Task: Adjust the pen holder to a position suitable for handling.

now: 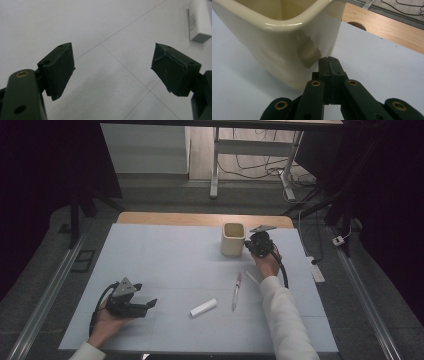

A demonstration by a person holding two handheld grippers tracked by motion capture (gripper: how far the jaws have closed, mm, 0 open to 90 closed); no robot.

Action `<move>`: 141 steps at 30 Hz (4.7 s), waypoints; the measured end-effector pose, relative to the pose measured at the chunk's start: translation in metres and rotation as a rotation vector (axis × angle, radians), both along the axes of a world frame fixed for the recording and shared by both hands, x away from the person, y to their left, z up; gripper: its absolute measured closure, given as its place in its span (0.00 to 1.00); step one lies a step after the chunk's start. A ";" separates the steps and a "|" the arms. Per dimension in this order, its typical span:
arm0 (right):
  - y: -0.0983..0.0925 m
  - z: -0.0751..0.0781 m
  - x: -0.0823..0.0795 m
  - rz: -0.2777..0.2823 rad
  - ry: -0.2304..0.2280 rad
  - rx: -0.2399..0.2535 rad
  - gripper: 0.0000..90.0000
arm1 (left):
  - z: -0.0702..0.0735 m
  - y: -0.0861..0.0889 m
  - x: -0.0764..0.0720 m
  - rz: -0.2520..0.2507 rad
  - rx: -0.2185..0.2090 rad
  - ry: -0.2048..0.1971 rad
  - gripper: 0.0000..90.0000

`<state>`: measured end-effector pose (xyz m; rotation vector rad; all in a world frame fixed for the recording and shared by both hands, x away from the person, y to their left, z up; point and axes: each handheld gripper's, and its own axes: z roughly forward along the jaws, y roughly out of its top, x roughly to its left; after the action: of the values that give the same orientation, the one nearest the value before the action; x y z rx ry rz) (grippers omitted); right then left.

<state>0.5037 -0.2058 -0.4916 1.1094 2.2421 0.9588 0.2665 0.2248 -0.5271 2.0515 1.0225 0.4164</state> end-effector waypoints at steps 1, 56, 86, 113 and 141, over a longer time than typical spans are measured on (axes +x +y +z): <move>0.001 0.000 0.001 -0.001 0.000 -0.010 1.00 | 0.000 0.000 0.000 0.000 0.000 0.001 0.20; 0.040 -0.006 0.016 0.080 -0.001 -0.023 1.00 | -0.003 0.000 0.004 0.006 0.008 0.012 0.20; 0.087 -0.006 0.020 0.124 0.005 -0.041 1.00 | -0.003 0.000 0.004 -0.004 0.003 0.016 0.20; 0.079 0.006 0.009 0.159 -0.026 -0.033 1.00 | -0.005 0.001 0.005 0.008 0.005 0.014 0.20; 0.041 0.032 -0.078 0.243 -0.012 0.025 0.57 | -0.007 0.004 0.005 0.028 0.007 0.022 0.20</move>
<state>0.4261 -0.1646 -0.4593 0.8516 2.3996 1.0878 0.2712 0.2287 -0.5341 2.0539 1.0657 0.4134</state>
